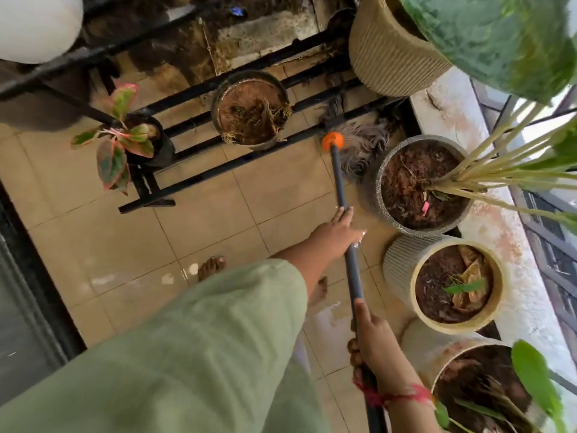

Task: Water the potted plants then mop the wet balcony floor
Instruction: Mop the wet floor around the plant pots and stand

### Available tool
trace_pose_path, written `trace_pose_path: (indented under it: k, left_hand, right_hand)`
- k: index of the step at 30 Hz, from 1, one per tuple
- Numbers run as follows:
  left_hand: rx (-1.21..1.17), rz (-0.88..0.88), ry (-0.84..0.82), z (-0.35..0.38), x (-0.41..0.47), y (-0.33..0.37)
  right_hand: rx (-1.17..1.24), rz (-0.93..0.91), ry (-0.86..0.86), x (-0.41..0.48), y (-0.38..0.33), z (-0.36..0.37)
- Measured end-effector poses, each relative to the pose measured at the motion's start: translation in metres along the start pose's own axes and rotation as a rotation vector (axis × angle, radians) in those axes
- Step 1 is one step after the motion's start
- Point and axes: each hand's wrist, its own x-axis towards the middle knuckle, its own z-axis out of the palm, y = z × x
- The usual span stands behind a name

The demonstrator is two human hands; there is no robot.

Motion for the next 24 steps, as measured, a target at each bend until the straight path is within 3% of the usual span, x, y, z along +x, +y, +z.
trace_pose_path:
  k: [4,10,15,17,21,24]
  left_hand:
    - [0.028,-0.057,0.018,0.021,-0.056,-0.046]
    - [-0.090,-0.193,0.003,0.057,-0.162,-0.104]
    - [-0.016,-0.440,0.177,0.078,-0.206,-0.154]
    - [-0.003,-0.411,0.195,0.084,-0.208,-0.164]
    - [-0.010,-0.464,0.239,0.079,-0.185,-0.158]
    - [-0.175,-0.417,0.209,0.062,-0.149,-0.144]
  right_hand:
    - [-0.091,0.007,-0.065,-0.029,0.017,0.040]
    - [-0.477,-0.021,-0.068,-0.067,0.042,0.111]
    - [-0.747,-0.137,-0.180,-0.063,0.034,0.145]
    - [-0.703,-0.117,-0.240,-0.052,0.032,0.149]
    - [-0.331,0.125,-0.379,-0.035,0.015,0.116]
    - [-0.178,0.215,-0.434,-0.022,-0.007,0.079]
